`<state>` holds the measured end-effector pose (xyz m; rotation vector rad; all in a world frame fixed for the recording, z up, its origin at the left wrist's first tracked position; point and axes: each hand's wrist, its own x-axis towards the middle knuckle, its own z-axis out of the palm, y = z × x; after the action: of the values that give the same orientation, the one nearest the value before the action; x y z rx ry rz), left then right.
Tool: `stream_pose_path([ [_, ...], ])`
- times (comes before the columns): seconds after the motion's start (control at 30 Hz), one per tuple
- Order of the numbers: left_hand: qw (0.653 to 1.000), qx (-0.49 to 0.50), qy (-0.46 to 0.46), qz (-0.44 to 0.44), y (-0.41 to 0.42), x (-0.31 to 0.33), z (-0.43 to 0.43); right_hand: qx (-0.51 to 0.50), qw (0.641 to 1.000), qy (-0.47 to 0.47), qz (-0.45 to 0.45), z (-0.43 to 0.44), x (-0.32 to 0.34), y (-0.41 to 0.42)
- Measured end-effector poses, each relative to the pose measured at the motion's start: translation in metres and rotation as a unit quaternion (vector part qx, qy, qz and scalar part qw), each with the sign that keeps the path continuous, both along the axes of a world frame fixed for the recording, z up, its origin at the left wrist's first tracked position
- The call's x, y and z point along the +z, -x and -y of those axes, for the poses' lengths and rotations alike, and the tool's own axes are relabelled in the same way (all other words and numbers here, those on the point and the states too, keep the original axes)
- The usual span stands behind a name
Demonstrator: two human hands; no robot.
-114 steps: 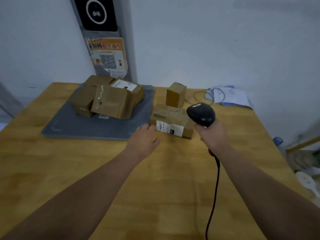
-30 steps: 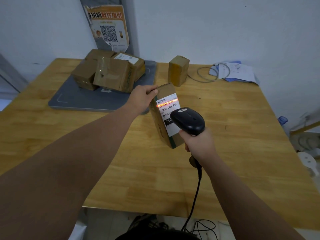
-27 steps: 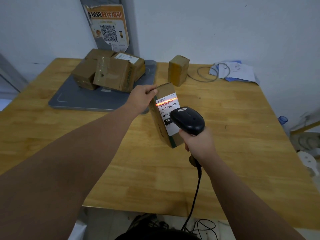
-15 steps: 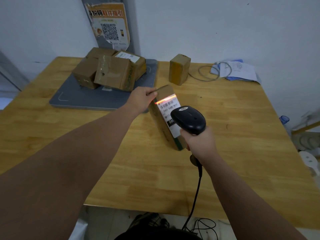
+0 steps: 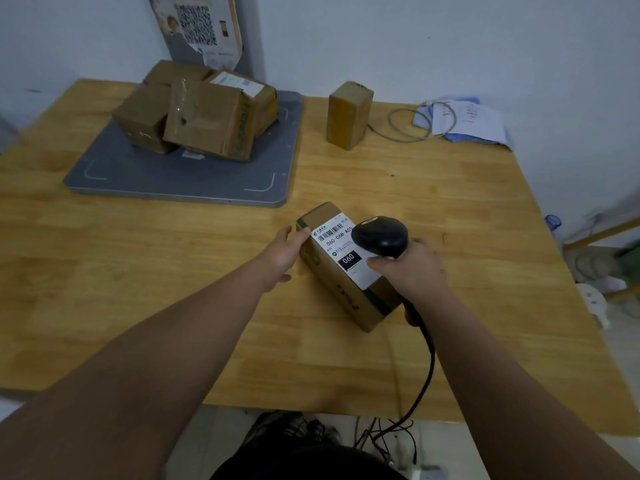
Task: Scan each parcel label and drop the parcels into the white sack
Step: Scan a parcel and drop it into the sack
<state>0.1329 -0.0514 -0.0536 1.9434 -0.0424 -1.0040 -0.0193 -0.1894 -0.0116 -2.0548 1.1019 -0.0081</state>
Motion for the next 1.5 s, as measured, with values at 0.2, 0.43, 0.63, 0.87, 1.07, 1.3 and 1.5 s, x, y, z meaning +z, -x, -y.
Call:
stream_pose_path([
  [0.2, 0.987, 0.058, 0.147, -0.025, 0.011, -0.006, 0.008, 0.01, 0.962, -0.229, 0.148, 0.003, 0.002, 0.012],
  [0.43, 0.97, 0.065, 0.225, 0.058, -0.022, 0.03, 0.014, -0.036, 0.917, -0.292, 0.268, -0.021, -0.018, 0.006],
  [0.63, 0.974, 0.071, 0.193, 0.097, -0.034, 0.04, 0.007, -0.04, 0.933, -0.223, 0.279, -0.026, -0.007, -0.008],
  [0.87, 0.972, 0.067, 0.195, 0.115, -0.035, 0.045, 0.011, -0.026, 0.961, -0.165, 0.221, -0.032, 0.013, -0.009],
  [1.07, 0.972, 0.069, 0.195, 0.116, -0.036, 0.044, 0.01, -0.035, 0.968, -0.148, 0.198, -0.035, 0.02, -0.006],
  [1.3, 0.971, 0.074, 0.197, 0.112, -0.037, 0.043, 0.007, -0.024, 0.969, -0.151, 0.194, -0.045, 0.024, -0.001],
  [1.5, 0.971, 0.075, 0.195, 0.116, -0.037, 0.041, 0.006, -0.032, 0.967, -0.159, 0.195, -0.05, 0.025, 0.006],
])
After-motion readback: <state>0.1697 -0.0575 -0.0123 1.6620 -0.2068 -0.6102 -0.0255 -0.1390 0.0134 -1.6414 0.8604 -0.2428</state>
